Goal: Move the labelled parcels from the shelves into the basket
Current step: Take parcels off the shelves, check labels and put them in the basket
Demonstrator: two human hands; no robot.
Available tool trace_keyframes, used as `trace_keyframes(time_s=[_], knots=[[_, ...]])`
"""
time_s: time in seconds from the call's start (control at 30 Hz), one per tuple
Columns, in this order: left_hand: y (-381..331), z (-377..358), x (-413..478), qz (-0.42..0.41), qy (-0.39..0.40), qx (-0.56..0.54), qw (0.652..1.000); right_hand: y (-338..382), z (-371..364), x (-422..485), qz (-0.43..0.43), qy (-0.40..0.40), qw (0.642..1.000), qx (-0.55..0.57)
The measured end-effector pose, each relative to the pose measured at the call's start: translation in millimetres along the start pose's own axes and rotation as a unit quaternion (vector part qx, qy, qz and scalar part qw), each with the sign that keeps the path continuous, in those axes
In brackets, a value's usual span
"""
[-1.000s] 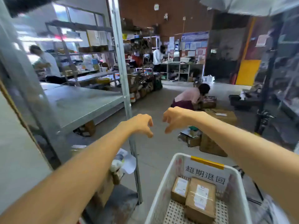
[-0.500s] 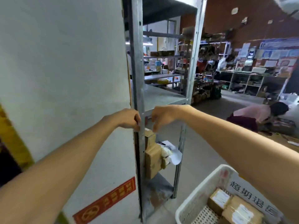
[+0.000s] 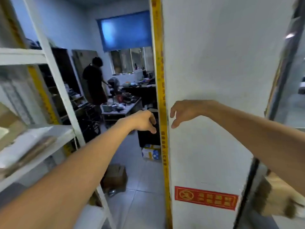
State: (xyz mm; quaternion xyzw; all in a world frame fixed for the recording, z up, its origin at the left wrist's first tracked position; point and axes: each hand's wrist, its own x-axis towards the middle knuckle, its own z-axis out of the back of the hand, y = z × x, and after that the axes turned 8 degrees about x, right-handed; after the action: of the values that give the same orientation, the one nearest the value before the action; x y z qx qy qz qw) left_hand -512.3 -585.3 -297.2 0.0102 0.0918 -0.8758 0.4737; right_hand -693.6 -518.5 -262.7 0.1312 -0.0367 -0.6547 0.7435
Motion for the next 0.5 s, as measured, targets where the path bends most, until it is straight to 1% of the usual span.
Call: trace_keyframes(time_s=[0.1, 0.2, 0.27, 0.37, 0.43, 0.5], knots=[[53, 6, -62, 0.097, 0.003, -0.004, 0.995, 61, -6, 27, 0.095, 0.03, 0.995, 0.006], [93, 17, -135, 0.18, -0.026, -0.004, 0.983, 131, -23, 42, 0.178, 0.062, 0.982, -0.009], [116, 25, -186, 0.226, -0.042, 0.0, 0.973, 183, -35, 42, 0.235, 0.068, 0.969, -0.013], [145, 34, -266, 0.304, -0.063, 0.024, 0.95, 259, -49, 30, 0.317, 0.069, 0.946, -0.013], [156, 43, -317, 0.357, -0.078, 0.036, 0.93, 303, -54, 18, 0.35, 0.084, 0.933, -0.029], [164, 51, -365, 0.39, -0.093, 0.049, 0.915, 342, -56, 7, 0.377, 0.082, 0.922, -0.034]])
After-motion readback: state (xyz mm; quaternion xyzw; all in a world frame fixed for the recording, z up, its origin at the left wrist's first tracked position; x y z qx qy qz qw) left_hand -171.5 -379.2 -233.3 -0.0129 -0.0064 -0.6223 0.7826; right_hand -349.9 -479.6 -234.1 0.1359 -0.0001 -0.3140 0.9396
